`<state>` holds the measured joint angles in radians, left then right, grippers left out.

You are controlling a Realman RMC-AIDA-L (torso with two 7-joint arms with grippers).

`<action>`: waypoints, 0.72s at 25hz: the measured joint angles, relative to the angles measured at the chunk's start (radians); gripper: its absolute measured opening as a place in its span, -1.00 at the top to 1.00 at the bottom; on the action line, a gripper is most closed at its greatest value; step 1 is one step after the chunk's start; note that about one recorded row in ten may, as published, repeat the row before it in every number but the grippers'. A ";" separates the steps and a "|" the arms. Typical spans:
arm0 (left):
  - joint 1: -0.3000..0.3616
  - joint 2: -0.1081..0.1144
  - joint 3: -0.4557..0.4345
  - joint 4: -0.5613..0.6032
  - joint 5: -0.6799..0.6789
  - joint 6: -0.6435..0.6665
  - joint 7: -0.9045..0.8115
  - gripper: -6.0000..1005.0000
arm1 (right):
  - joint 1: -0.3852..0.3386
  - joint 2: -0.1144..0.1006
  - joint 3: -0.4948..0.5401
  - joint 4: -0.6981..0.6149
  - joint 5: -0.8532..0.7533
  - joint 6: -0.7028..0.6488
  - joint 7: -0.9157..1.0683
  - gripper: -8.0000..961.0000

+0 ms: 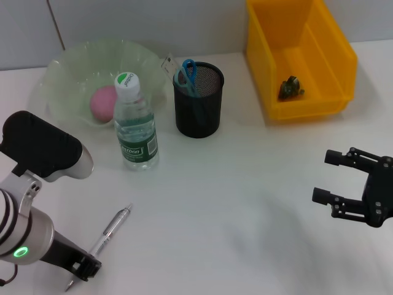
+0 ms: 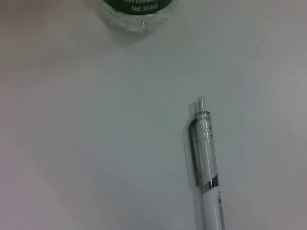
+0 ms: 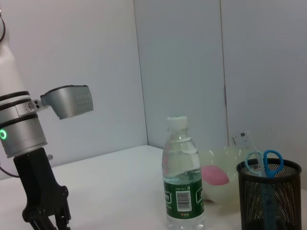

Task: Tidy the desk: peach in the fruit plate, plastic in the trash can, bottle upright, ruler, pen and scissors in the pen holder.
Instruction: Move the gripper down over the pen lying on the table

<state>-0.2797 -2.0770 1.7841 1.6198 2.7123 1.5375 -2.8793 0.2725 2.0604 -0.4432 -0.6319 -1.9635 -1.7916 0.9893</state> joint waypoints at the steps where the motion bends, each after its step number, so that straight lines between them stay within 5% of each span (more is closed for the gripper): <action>1: 0.000 0.000 0.000 0.000 0.000 0.000 0.000 0.30 | -0.001 0.000 0.000 0.000 0.000 0.000 0.000 -0.66; 18: -0.028 -0.002 0.012 -0.027 0.000 0.007 0.000 0.47 | -0.009 0.001 0.008 0.000 0.002 -0.002 0.000 -0.66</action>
<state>-0.3073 -2.0786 1.7960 1.5932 2.7120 1.5448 -2.8793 0.2633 2.0612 -0.4354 -0.6320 -1.9618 -1.7939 0.9893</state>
